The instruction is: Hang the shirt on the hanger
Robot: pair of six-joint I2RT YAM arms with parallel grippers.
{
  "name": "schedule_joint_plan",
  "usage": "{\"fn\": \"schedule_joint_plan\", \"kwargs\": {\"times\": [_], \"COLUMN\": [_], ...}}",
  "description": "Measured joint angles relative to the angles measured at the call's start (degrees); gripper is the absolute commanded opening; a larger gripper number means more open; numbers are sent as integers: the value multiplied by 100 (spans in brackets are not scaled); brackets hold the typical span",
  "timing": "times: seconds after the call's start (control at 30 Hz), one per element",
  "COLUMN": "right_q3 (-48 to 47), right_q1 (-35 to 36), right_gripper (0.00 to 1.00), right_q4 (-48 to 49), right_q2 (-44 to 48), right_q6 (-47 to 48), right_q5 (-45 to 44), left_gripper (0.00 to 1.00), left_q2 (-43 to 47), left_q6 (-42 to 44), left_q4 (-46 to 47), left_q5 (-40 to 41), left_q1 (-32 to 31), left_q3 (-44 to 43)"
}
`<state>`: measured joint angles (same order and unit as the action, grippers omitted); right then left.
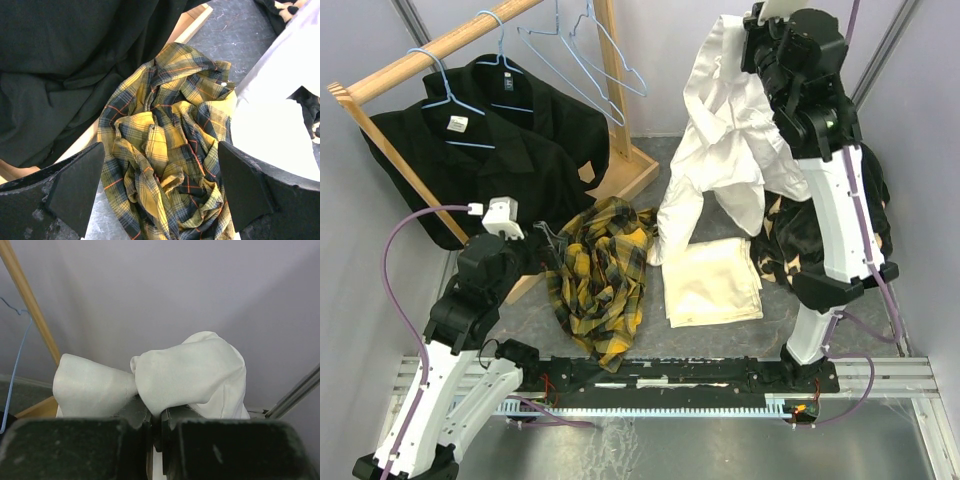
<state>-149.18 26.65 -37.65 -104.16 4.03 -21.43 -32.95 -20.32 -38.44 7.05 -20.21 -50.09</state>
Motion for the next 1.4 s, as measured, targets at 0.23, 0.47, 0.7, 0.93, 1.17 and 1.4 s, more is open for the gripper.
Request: {"fn": "schedule_joint_plan", "kwargs": {"times": [0.23,0.47,0.7,0.93,1.17,1.4], "right_q3": [699,2074,3853,4964,5952,7473], "right_q1": [-365,-452,-463,-466,122,2072], "right_gripper": [8,87,93,94,94,92], "right_q4": [26,-101,-319,-310,-422,-413], "right_q2": [-358,-404,525,2450,3451,3637], "right_q6": [-492,-734,-743,-859,-1209,-1915], "right_q5": [922,938,393,378,835,824], "left_gripper": [99,100,100,100,100,100], "left_q2": [9,50,44,33,33,31], "left_q6": [0,0,0,2,0,0], "left_q4": [-129,-203,-199,-175,-166,-83], "left_q5": [37,61,157,330,345,367], "left_q1": [0,0,0,0,0,0], "left_q3": [0,0,0,0,4,109]}}
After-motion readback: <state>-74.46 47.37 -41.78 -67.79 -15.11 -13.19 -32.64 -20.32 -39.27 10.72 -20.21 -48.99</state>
